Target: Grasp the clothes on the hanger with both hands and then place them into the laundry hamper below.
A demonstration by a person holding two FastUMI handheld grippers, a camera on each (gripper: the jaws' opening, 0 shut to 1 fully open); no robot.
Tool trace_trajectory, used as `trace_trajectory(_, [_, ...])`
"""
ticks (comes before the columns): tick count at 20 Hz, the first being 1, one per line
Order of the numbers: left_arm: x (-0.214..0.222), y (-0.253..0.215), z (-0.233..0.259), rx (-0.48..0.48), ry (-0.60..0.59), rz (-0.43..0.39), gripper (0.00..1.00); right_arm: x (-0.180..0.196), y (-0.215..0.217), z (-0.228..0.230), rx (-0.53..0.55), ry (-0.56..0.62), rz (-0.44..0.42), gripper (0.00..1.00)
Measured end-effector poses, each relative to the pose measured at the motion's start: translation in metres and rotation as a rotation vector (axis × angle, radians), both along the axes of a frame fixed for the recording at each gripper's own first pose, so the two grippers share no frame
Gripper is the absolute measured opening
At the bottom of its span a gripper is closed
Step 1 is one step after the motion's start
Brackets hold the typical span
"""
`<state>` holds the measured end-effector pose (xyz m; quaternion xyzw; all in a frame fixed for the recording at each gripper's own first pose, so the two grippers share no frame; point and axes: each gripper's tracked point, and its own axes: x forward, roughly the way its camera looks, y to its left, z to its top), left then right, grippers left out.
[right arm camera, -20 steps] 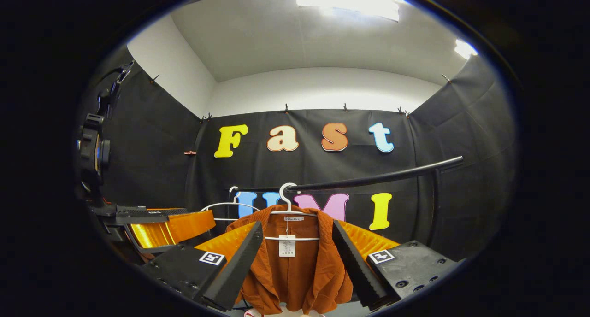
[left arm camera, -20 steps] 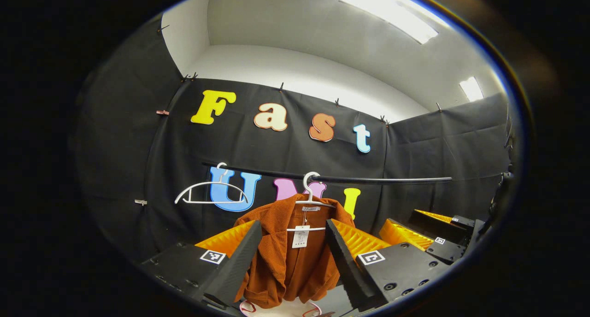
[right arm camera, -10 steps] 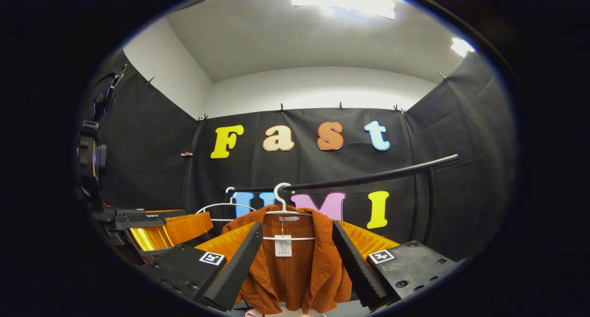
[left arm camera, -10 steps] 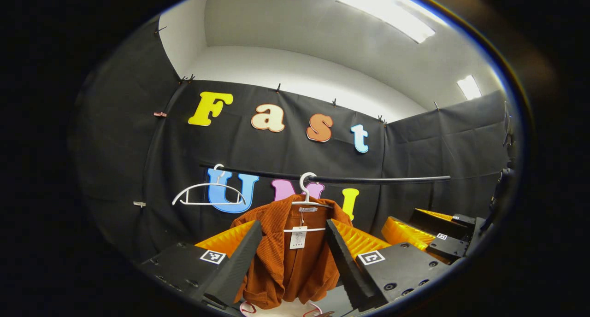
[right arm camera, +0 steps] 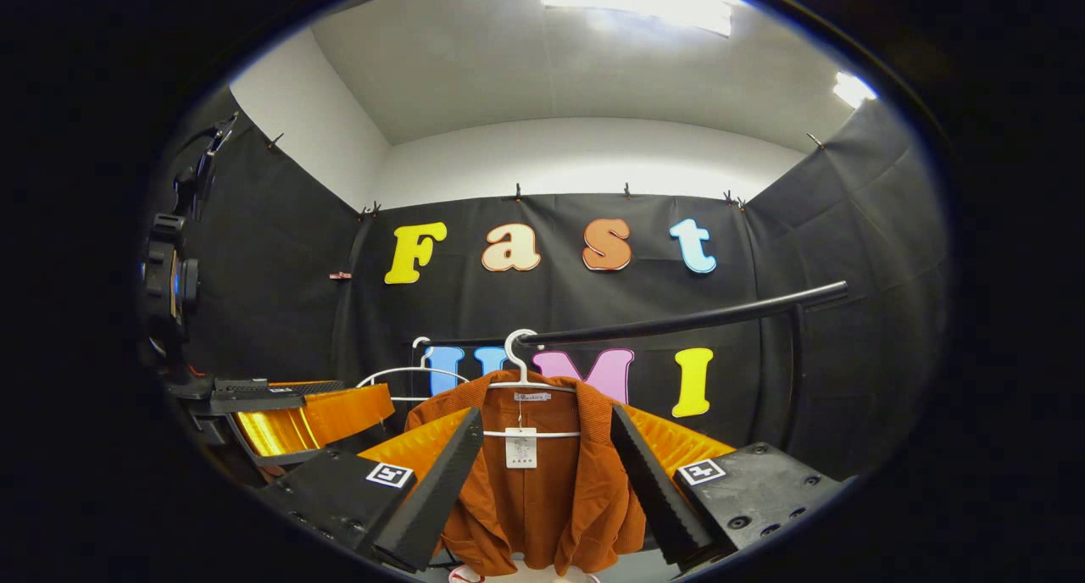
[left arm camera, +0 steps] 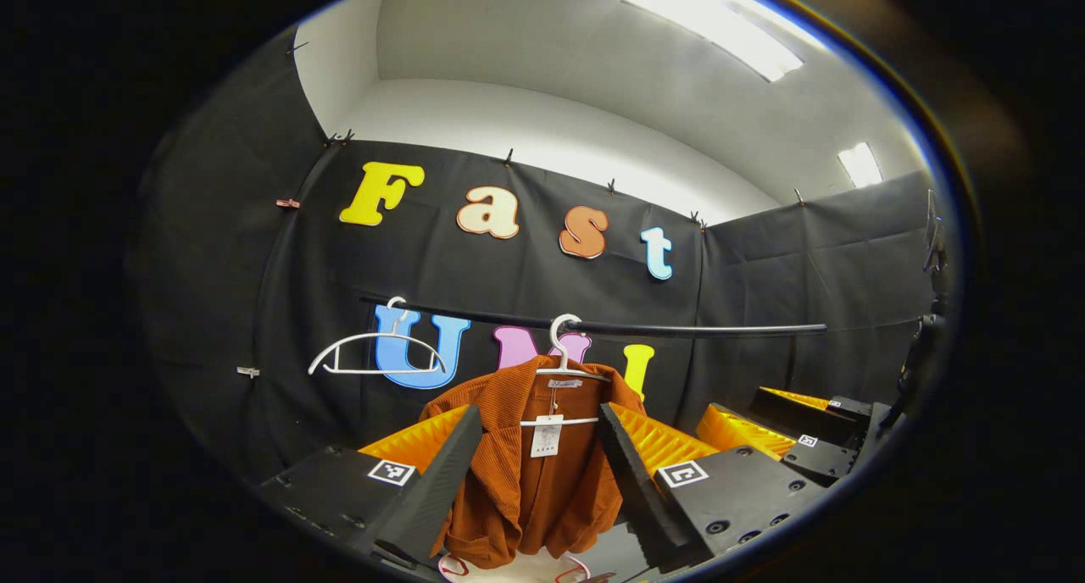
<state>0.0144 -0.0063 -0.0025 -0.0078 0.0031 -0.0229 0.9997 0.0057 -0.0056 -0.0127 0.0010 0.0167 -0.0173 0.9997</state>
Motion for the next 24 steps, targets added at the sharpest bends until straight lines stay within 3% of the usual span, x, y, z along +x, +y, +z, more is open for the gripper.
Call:
trace_trajectory(9, [0.006, 0.014, -0.015, 0.004, 0.039, -0.064, 0.88, -0.002, 0.006, -0.018, -0.034, 0.04, -0.06, 0.97])
trace_trajectory(10, [0.008, 0.016, -0.018, 0.005, 0.044, -0.067, 0.84, -0.003, 0.004, -0.022, -0.051, 0.05, -0.069, 0.97])
trace_trajectory(11, [0.01, 0.016, -0.022, 0.004, 0.051, -0.07, 0.89, -0.003, 0.002, -0.026, -0.065, 0.058, -0.078, 0.97])
trace_trajectory(16, [0.024, 0.015, -0.041, 0.004, 0.088, -0.07, 0.89, 0.01, -0.011, -0.048, -0.101, 0.102, -0.086, 0.97])
trace_trajectory(20, [0.05, 0.014, -0.059, 0.024, 0.106, -0.027, 0.89, 0.039, -0.024, -0.081, -0.1, 0.149, -0.051, 0.97])
trace_trajectory(24, [0.086, 0.018, -0.081, 0.015, 0.126, 0.088, 0.88, 0.081, -0.042, -0.123, -0.086, 0.202, 0.013, 0.98])
